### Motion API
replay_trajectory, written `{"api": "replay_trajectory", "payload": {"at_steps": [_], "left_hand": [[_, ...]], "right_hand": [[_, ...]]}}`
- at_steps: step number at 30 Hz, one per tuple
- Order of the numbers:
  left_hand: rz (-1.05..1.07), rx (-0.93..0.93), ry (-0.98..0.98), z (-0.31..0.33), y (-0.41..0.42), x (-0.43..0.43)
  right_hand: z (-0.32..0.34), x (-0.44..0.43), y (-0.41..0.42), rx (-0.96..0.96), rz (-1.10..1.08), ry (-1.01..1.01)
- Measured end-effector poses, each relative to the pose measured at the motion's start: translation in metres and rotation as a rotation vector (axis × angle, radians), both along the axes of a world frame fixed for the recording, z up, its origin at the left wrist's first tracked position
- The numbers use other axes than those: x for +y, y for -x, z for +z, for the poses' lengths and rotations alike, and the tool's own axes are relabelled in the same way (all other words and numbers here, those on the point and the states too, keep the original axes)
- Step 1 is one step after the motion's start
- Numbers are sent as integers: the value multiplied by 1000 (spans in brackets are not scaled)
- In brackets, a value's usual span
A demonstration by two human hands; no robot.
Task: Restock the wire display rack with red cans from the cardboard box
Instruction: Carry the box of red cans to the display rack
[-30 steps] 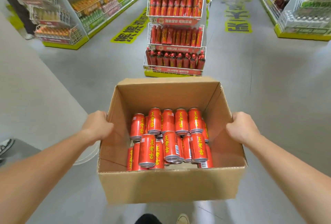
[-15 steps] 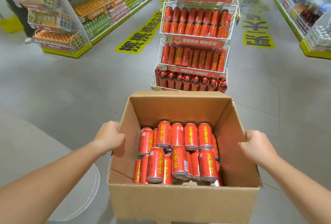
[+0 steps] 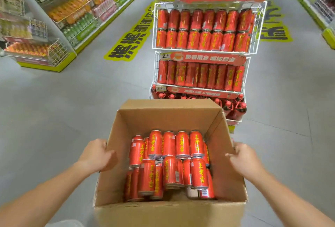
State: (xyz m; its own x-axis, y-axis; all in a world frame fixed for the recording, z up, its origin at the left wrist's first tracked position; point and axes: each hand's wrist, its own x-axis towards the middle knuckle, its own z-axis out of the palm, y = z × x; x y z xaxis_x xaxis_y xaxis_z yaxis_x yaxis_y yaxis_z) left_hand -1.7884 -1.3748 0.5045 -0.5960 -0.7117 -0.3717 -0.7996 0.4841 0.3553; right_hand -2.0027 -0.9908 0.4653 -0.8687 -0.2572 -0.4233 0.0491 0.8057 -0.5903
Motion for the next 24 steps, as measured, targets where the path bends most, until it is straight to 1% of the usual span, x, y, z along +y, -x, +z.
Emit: {"api": "replay_trajectory", "payload": {"at_steps": [5, 8, 11, 16, 24], "left_hand": [[29, -74, -24, -52, 77, -59], [-11, -81, -36, -86, 119, -90], [-22, -89, -96, -124, 156, -115], [-55, -128, -162, -216, 199, -156], [-152, -202, -194, -368, 248, -191]], "right_hand": [[-48, -61, 70, -50, -45, -13], [-75, -91, 98, -44, -36, -37], [-114, -116, 120, -46, -39, -45], [-202, -144, 132, -123, -116, -97], [-343, -160, 136, -209, -215, -162]]}}
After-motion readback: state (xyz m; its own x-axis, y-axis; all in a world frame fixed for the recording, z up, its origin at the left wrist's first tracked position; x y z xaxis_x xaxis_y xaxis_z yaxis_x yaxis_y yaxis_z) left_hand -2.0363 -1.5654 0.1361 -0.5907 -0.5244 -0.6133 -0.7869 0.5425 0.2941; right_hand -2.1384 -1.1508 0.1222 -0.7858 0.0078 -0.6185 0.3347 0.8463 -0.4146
